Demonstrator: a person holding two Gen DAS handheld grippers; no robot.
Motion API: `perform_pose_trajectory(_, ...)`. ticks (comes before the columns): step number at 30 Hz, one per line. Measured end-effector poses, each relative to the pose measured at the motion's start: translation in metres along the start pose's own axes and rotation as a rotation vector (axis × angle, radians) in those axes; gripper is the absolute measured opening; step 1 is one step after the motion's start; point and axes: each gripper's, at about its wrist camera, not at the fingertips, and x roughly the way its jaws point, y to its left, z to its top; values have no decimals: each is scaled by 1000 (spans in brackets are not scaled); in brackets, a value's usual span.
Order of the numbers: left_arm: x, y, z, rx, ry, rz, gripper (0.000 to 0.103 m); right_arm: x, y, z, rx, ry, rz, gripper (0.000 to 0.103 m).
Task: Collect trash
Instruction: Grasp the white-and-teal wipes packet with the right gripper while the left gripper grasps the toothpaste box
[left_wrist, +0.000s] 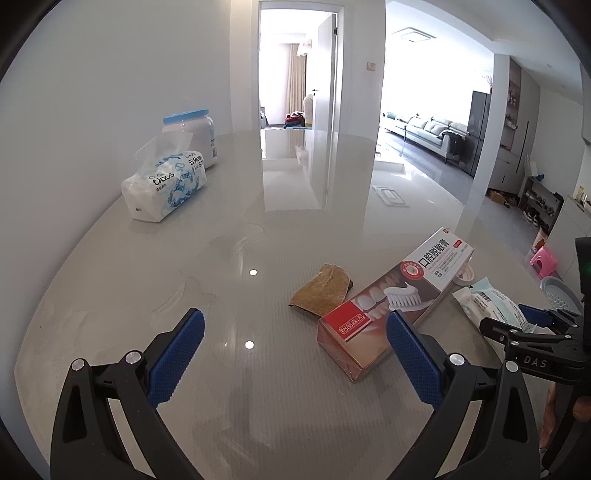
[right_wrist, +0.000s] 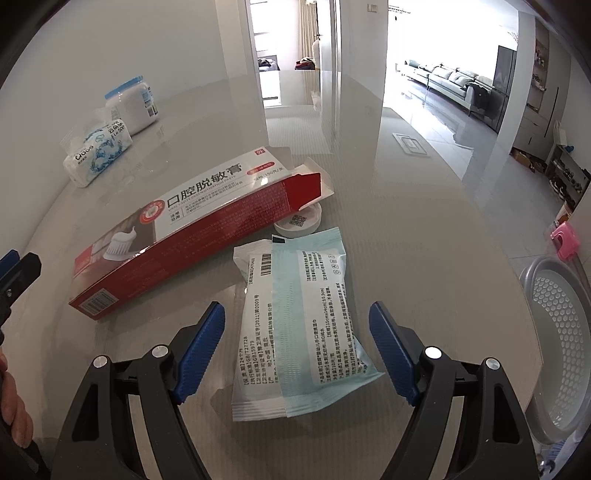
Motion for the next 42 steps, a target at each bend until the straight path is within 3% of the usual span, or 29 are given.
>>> perform_pose_trajectory(5,0,-5,-4,24,10,-24,97,4,0,0,2,-3,-3,76)
perform_pose_trajectory(7,0,-9,-5,37,9,-33,97,5,0,-1,-5,-3,-3,63)
perform_pose_trajectory(12,-1,-18,-7,65,9,-57,97,-2,-1,-6,-17,-21,10,60)
perform_pose_trajectory(28,15,-35,2,104,39,-169,97,-49,-52,-33,118,-81,82,58)
perform_pose_trajectory(42,13,-45,4,118,35,-177,97,-39,-42,-44,60,7,69,55)
